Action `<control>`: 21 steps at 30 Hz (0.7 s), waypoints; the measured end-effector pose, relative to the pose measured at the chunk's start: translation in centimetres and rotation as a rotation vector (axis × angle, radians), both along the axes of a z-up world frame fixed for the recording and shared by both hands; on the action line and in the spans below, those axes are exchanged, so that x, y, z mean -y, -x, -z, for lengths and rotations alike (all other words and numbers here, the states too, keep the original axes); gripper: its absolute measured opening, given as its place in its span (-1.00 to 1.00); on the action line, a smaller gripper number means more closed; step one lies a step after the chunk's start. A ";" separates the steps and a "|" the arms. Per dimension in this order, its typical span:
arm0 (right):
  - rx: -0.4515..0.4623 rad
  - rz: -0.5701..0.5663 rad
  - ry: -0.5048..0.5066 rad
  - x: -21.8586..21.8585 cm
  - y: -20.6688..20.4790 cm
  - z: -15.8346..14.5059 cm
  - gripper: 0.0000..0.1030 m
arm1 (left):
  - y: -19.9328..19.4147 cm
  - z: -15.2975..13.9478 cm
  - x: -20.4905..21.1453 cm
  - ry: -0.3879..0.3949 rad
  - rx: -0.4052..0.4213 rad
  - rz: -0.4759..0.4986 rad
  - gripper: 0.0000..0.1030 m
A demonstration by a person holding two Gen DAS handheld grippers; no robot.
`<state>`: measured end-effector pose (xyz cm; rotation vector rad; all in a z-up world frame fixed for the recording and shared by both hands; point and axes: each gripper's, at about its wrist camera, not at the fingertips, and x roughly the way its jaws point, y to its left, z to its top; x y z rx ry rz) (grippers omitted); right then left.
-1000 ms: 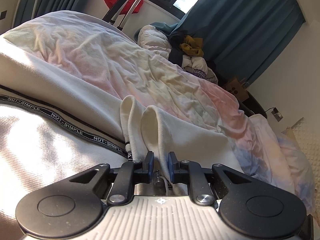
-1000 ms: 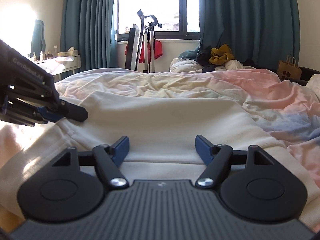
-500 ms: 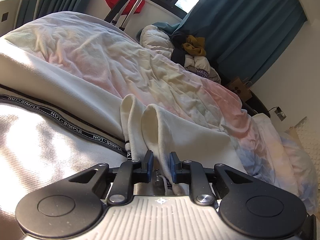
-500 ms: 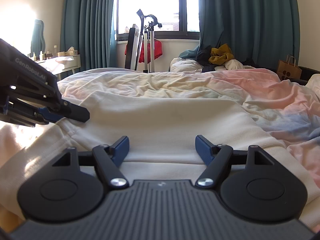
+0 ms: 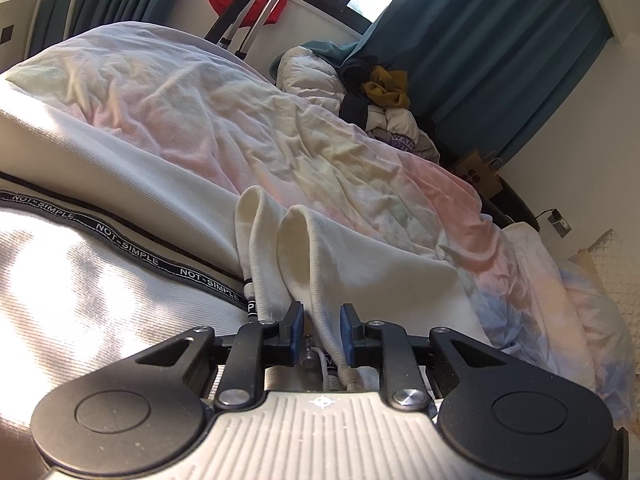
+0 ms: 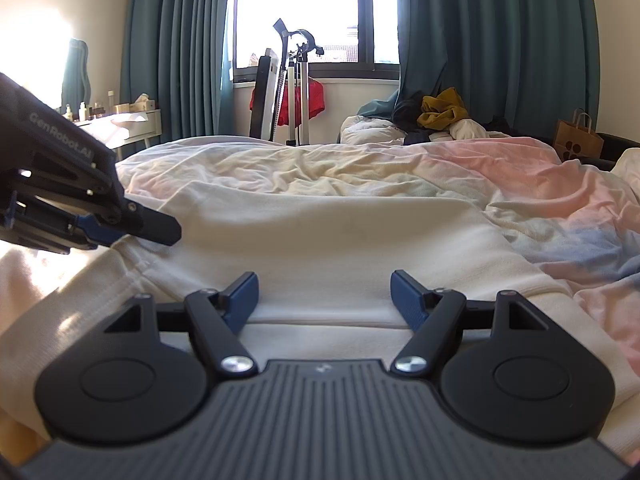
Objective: Fold clothes
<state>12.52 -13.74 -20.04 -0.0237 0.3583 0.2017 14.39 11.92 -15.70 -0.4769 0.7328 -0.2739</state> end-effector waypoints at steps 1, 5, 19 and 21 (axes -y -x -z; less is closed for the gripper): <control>0.000 0.000 0.000 0.0 0.0 0.0 0.44 | 0.2 -0.2 -0.1 0.003 0.004 -0.001 -0.49; 0.000 0.000 0.000 0.0 0.0 0.0 0.44 | 1.7 -1.5 -1.0 0.048 0.015 -0.018 -0.19; -0.002 0.002 0.001 -0.1 0.1 0.0 0.45 | 11.2 -6.5 -6.7 0.104 0.067 -0.186 0.56; 0.001 0.002 0.000 -0.1 0.1 0.0 0.45 | 10.6 -6.3 -6.8 0.110 0.065 -0.184 0.56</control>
